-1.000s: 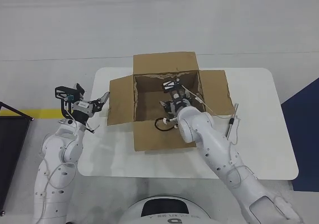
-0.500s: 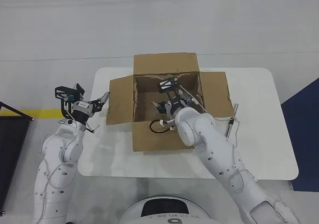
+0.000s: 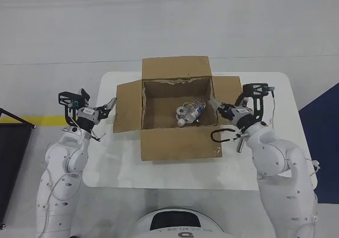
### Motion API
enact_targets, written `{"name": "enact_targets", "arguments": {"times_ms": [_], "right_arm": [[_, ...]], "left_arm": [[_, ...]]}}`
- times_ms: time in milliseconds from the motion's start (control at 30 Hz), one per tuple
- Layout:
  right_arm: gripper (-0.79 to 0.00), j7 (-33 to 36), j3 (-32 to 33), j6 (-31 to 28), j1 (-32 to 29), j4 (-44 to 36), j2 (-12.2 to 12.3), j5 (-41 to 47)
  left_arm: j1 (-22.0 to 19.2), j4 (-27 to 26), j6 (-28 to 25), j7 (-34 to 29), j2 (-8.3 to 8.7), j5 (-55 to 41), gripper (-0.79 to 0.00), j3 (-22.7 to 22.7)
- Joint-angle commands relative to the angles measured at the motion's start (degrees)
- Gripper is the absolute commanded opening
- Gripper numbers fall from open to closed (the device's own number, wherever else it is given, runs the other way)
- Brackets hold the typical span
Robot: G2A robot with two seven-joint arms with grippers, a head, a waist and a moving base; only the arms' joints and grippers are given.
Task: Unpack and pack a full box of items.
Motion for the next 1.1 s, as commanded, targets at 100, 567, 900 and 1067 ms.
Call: {"name": "enact_targets", "arguments": {"times_ms": [100, 567, 900, 1067], "right_arm": [[0.0, -1.3, 9.4, -0.6, -5.8, 1.6, 0.6, 4.1], [-0.148, 2.1, 16.2, -0.4, -9.1, 7.8, 1.6, 4.3], [-0.32, 6.1, 10.6, 5.5, -5.2, 12.3, 2.0, -5.1], [-0.406, 9.1, 5.2, 12.2, 1.3, 18.3, 1.8, -10.9]], "left_arm": [[0.0, 0.0, 0.0, 0.0, 0.0, 0.0, 0.0, 0.0], [0.0, 0.0, 0.0, 0.0, 0.0, 0.0, 0.0, 0.0], [0.0, 0.0, 0.0, 0.0, 0.0, 0.0, 0.0, 0.0], [0.0, 0.0, 0.0, 0.0, 0.0, 0.0, 0.0, 0.0]]}}
